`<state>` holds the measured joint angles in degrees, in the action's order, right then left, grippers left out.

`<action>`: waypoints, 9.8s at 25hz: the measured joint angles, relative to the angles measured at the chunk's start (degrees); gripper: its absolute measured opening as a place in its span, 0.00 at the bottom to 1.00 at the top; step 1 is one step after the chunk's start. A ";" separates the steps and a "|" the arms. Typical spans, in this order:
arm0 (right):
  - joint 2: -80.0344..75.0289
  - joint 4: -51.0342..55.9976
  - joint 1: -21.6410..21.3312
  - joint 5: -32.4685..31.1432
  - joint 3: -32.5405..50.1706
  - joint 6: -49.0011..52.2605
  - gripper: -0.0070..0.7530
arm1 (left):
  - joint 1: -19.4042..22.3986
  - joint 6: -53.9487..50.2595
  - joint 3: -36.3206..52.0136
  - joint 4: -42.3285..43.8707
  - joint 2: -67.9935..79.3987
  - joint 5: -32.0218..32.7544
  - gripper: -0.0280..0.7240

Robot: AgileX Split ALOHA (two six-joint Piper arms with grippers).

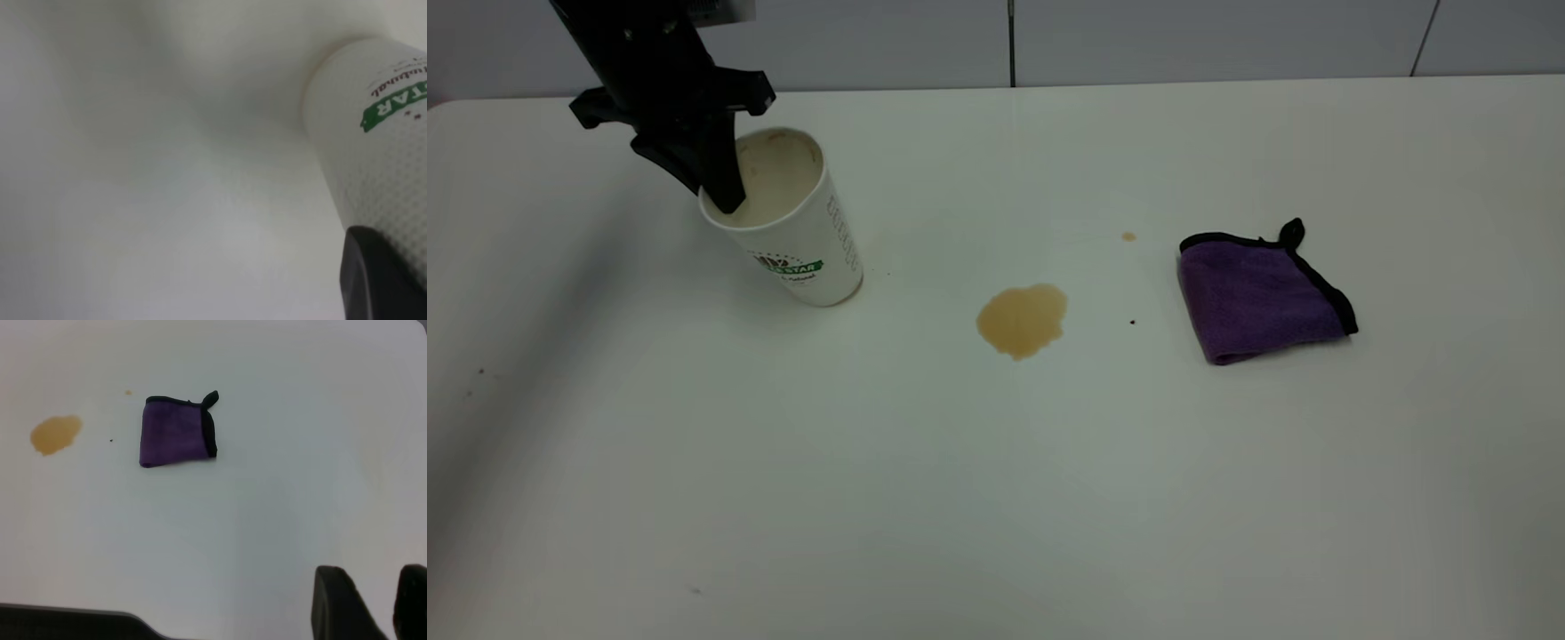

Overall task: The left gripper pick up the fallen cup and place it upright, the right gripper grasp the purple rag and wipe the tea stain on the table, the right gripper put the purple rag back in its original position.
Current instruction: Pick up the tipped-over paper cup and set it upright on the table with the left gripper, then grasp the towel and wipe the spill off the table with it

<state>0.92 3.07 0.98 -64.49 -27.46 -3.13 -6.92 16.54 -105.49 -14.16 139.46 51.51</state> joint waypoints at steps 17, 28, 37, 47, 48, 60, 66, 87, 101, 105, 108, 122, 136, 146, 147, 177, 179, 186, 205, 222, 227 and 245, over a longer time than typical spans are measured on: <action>0.00 0.00 0.00 0.00 0.00 0.00 0.33 | 0.00 -0.11 -7.93 0.06 0.18 4.25 0.62; 0.00 0.00 0.00 0.00 0.00 0.00 0.33 | -0.38 -1.44 -23.95 0.24 -0.86 15.26 0.65; 0.00 0.00 0.00 0.00 0.00 0.05 0.33 | -4.87 -4.70 -24.08 1.13 -15.85 15.26 0.65; 0.00 0.00 0.00 0.00 0.00 0.05 0.33 | -12.56 -8.62 -5.11 8.09 -40.91 15.26 0.65; 0.00 0.00 0.00 0.00 0.00 0.05 0.33 | -12.82 -8.89 -1.34 8.69 -43.37 15.26 0.65; 0.00 0.00 0.00 0.00 0.00 0.05 0.33 | -13.02 -10.47 37.97 9.71 -74.07 15.26 0.65; 0.00 0.00 0.00 0.00 0.00 0.05 0.33 | -13.02 -10.60 57.96 9.71 -89.07 15.26 0.65; 0.00 0.00 0.00 0.00 0.00 0.05 0.33 | -13.02 -16.54 77.63 15.31 -117.55 12.51 0.65; 0.00 0.00 0.00 0.00 0.00 0.05 0.33 | 1.67 -16.54 77.63 15.37 -117.55 12.39 0.65; 0.00 0.00 0.00 0.00 0.00 0.05 0.33 | 3.19 -16.54 77.63 15.37 -120.38 12.25 0.65; 0.00 0.00 0.00 0.00 0.00 0.05 0.33 | 3.19 -16.54 77.63 15.37 -126.34 12.25 0.65; 0.00 0.09 0.00 0.05 0.00 0.05 0.33 | 3.21 -16.54 77.58 15.37 -140.52 13.88 0.65; -7.50 6.67 0.00 5.91 -1.04 -7.20 0.46 | 3.21 -16.54 77.58 15.37 -140.58 13.93 0.65; -43.98 20.30 0.00 24.39 -1.11 -26.95 0.68 | 3.21 -16.54 77.58 15.32 -140.58 13.93 0.65; -48.15 22.09 0.00 26.65 -1.11 -29.82 0.68 | 3.21 -16.54 77.58 15.32 -140.58 13.93 0.65; -128.47 14.19 12.68 32.27 -50.93 -15.52 0.69 | 3.21 -16.85 77.58 15.32 -140.58 13.93 0.65; -130.80 8.46 13.75 30.57 -54.64 -10.85 0.69 | 3.21 -16.85 77.58 15.32 -140.58 13.93 0.65; -139.47 1.36 14.36 27.43 -63.89 -4.81 0.69 | 3.21 -16.85 77.58 15.32 -140.58 13.93 0.65; -147.75 -0.54 15.39 27.06 -71.13 -5.85 0.05 | 3.21 -16.88 77.58 15.32 -140.58 13.93 0.65; -160.63 6.49 20.00 17.15 -99.82 -12.05 0.05 | 3.21 -16.88 77.58 15.32 -140.58 13.93 0.65; -160.74 9.20 24.98 14.63 -100.04 -16.07 0.05 | 3.21 -16.88 77.58 15.32 -140.58 13.93 0.65; -161.19 6.00 38.09 1.94 -100.10 -14.70 0.05 | 3.21 -16.88 77.58 15.32 -140.58 13.93 0.65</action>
<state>-160.26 9.08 39.07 -62.55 -127.56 -17.83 -3.72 -0.34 -27.91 1.16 -1.12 65.44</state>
